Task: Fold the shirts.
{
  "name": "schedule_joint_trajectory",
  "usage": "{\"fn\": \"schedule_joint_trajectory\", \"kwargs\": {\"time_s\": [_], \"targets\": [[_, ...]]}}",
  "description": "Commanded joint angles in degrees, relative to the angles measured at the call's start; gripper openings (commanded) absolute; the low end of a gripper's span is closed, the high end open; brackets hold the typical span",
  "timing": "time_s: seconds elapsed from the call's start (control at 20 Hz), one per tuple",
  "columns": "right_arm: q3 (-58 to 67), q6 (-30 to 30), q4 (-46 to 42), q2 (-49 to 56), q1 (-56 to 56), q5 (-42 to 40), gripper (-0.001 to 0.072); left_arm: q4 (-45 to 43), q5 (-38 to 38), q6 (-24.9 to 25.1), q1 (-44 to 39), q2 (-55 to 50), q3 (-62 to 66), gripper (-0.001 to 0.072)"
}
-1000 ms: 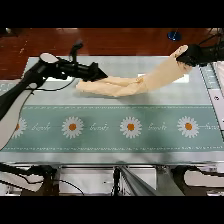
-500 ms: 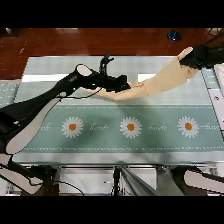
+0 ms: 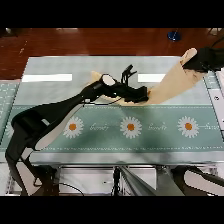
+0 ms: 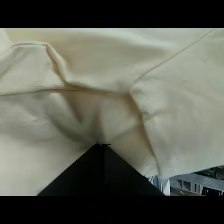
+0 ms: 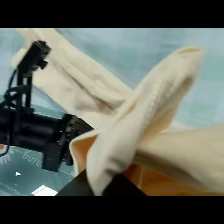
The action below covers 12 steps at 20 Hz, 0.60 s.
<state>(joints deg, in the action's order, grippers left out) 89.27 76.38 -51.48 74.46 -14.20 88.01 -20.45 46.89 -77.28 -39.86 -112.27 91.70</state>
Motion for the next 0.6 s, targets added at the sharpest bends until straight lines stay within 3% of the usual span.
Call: {"fn": "schedule_joint_trajectory", "kwargs": {"time_s": [0.0, 0.25, 0.4, 0.55], "targets": [[0.04, 0.13, 0.07, -0.17, 0.02, 1.81, 0.0017, 2.78, 0.68, -1.64, -3.13, -3.56, 0.98, 0.0028], [0.04, 1.14, -0.13, -0.15, 0.02, 1.84, 0.0017, 6.95, 1.57, 3.98, 1.44, -1.14, 3.39, 0.0025], [0.04, 2.51, -0.2, -0.15, 0.42, 1.73, 0.0017, 5.66, 4.76, 6.82, 12.33, 6.86, 5.33, 0.0025], [0.04, 4.17, -1.75, -0.11, 4.24, 0.46, 0.0017, -0.44, 13.81, 6.78, 26.12, 16.83, 6.67, 0.0025]]}}
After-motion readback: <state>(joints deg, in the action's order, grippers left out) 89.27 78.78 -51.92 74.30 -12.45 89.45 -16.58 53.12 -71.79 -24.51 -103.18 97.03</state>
